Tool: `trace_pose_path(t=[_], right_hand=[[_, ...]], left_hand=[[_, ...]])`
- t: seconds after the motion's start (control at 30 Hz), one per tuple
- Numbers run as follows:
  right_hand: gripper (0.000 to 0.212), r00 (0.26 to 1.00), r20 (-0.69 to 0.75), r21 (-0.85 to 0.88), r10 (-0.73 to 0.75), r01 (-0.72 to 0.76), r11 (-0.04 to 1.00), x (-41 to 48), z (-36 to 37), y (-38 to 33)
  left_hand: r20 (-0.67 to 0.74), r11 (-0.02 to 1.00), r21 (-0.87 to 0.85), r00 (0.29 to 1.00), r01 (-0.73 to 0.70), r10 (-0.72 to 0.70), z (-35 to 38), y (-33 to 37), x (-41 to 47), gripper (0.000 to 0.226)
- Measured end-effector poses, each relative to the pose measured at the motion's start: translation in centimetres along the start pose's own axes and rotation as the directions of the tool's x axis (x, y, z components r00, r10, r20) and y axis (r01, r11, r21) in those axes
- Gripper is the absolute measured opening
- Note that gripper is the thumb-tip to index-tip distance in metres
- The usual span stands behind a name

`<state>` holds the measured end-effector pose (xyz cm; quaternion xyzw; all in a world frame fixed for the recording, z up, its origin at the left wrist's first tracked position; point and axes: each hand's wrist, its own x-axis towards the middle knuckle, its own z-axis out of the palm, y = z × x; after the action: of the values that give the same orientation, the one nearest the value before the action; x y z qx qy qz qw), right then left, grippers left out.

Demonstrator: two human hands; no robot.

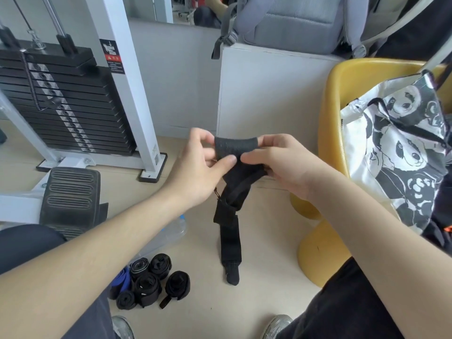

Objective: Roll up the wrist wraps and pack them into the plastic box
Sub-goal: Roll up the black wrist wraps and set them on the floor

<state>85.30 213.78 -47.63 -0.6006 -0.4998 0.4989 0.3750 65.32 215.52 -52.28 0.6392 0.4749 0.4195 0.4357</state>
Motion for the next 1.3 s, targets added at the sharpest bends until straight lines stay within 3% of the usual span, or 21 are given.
trace_pose_path(t=[0.1,0.17,0.23,0.33,0.43,0.6,0.7,0.83,0.9,0.97,1.13,1.3], right_hand=[[0.015,0.997,0.057,-0.204,-0.058,0.069,0.977,-0.5,0.1,0.1],[0.017,0.988,0.052,-0.252,-0.146,0.155,0.955,-0.8,0.4,0.2],[0.032,0.976,0.011,-0.250,-0.219,0.215,0.944,-0.9,0.8,0.4],[0.050,0.956,0.013,-0.191,-0.292,0.289,0.938,-0.9,1.0,0.4],[0.038,0.933,0.044,-0.242,-0.356,0.356,0.903,-0.6,0.7,0.4],[0.026,0.894,0.004,-0.327,-0.448,0.424,0.845,-0.7,0.9,0.4],[0.011,0.856,-0.037,-0.401,-0.515,0.459,0.792,-1.0,1.1,0.2],[0.009,0.729,-0.112,-0.654,-0.675,0.458,0.602,-1.1,1.3,0.2],[0.010,0.689,-0.135,-0.671,-0.712,0.465,0.577,-1.2,1.6,0.1],[0.014,0.680,-0.146,-0.616,-0.718,0.505,0.604,-1.3,1.7,0.0],[0.017,0.722,-0.091,-0.563,-0.686,0.530,0.633,-1.2,1.0,-0.2],[0.010,0.650,-0.089,-0.573,-0.755,0.586,0.572,-1.1,1.0,-0.3]], left_hand=[[-0.107,0.998,-0.046,0.994,-0.042,0.037,-0.8,0.4,0.5,0.043],[-0.085,0.997,-0.047,0.995,-0.061,0.057,-1.2,0.9,0.7,0.026],[-0.055,0.997,-0.031,0.996,-0.073,0.071,-1.5,1.2,0.8,0.014],[0.007,0.996,-0.065,0.998,-0.061,0.062,-1.5,1.5,0.7,0.028],[0.090,0.996,-0.048,0.992,-0.079,0.083,-1.7,1.6,0.4,0.043],[0.166,0.983,0.048,0.972,-0.178,0.168,-2.4,1.2,0.7,0.046],[0.137,0.973,0.063,0.968,-0.220,0.210,-2.5,1.0,1.0,0.032],[0.066,0.955,0.152,0.967,-0.254,0.247,-2.5,0.8,1.3,0.020],[0.032,0.947,0.227,0.973,-0.228,0.227,-2.5,0.9,1.4,0.012],[0.025,0.947,0.250,0.980,-0.199,0.200,-2.5,0.9,1.5,0.019],[0.060,0.963,0.146,0.973,-0.228,0.221,-3.1,1.4,1.1,0.019],[0.130,0.985,-0.023,0.977,-0.170,0.172,-2.8,1.7,1.0,0.025]])
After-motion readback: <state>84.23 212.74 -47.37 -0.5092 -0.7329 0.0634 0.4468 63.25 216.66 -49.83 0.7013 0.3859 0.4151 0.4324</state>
